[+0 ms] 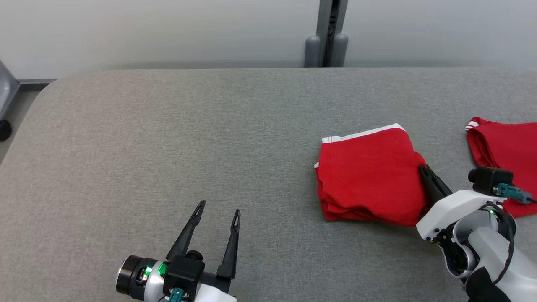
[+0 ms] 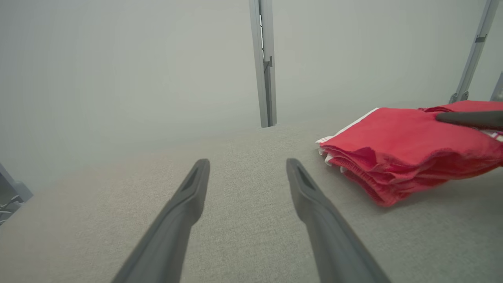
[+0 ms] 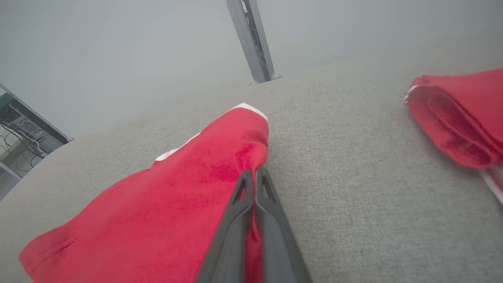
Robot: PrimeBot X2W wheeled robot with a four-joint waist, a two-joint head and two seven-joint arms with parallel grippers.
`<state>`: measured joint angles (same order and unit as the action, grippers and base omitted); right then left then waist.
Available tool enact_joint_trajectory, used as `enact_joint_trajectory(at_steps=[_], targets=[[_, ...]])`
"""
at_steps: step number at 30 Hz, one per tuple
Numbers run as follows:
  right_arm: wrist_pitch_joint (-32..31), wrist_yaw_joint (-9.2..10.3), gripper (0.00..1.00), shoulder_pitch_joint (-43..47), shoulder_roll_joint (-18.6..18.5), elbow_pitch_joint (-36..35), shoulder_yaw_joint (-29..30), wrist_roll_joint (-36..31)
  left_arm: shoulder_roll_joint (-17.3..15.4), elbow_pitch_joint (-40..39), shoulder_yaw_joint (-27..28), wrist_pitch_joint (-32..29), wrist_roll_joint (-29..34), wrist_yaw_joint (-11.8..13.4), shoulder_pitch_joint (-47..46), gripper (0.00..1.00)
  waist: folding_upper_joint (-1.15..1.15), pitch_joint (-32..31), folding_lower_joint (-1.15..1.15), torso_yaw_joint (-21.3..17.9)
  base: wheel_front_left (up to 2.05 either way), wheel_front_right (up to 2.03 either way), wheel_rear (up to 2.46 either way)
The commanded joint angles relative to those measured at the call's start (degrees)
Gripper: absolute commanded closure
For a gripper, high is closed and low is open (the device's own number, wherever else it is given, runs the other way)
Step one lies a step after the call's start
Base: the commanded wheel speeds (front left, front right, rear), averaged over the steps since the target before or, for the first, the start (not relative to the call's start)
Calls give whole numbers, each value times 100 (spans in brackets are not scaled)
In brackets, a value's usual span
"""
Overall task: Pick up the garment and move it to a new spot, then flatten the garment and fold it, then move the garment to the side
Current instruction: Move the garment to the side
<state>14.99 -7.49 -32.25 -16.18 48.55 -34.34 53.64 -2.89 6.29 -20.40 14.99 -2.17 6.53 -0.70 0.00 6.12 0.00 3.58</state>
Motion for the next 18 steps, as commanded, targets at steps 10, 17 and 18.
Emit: enact_joint_trajectory(at_steps=[10,17,18], targets=[[35,-1,100,274,166,-406,535,-878,-78,-65,44,14,137,-92,-239,0,0,139,0,-848,0,0,0],[34,-1,100,402,350,-611,783,-1183,-131,-105,32,15,189,-118,-391,0,0,245,0,-1410,0,0,0],[34,-1,100,417,372,-633,804,-1214,-135,-102,28,14,183,-125,-397,0,0,257,0,-1476,0,0,0]])
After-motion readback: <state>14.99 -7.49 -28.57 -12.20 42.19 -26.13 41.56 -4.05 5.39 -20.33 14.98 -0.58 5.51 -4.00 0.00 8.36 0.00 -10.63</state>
